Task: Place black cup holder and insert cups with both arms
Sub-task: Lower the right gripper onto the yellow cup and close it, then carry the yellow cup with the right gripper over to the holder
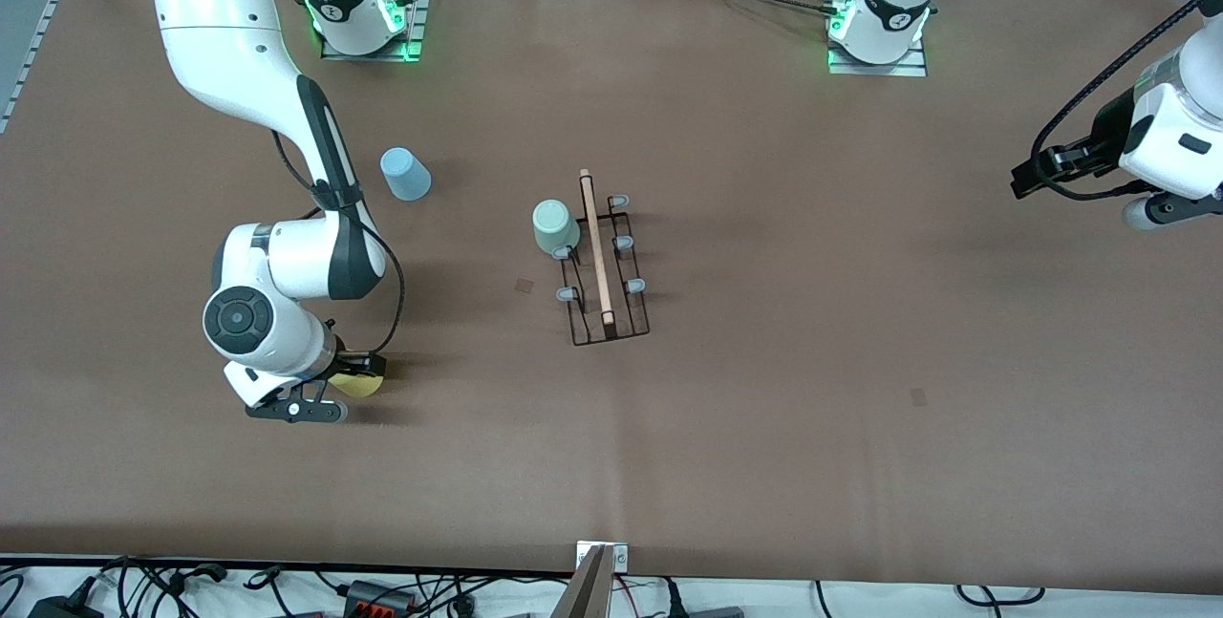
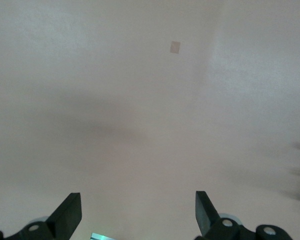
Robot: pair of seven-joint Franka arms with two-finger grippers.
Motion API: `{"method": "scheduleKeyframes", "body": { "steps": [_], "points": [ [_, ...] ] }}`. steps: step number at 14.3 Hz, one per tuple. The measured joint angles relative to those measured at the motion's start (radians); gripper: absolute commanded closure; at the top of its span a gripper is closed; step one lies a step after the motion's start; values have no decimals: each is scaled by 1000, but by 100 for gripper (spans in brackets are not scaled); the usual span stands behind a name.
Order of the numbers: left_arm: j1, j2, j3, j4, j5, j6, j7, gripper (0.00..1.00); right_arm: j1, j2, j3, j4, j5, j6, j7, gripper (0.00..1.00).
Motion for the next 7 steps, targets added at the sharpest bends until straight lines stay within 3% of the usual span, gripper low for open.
{"method": "scheduleKeyframes", "body": {
  "steps": [2,3,5,7],
  "points": [
    [0,0,-2,0,0,0,0,0,0,4,0,0,0,0,-8,61],
    [0,0,-2,0,0,0,0,0,0,4,0,0,0,0,-27,76],
    [0,0,-2,0,0,0,0,0,0,3,0,6,4,-1,-64,88],
    [0,0,-3,0,0,0,0,0,4,-1,1,21,4,-19,-78,92]
  ]
}}
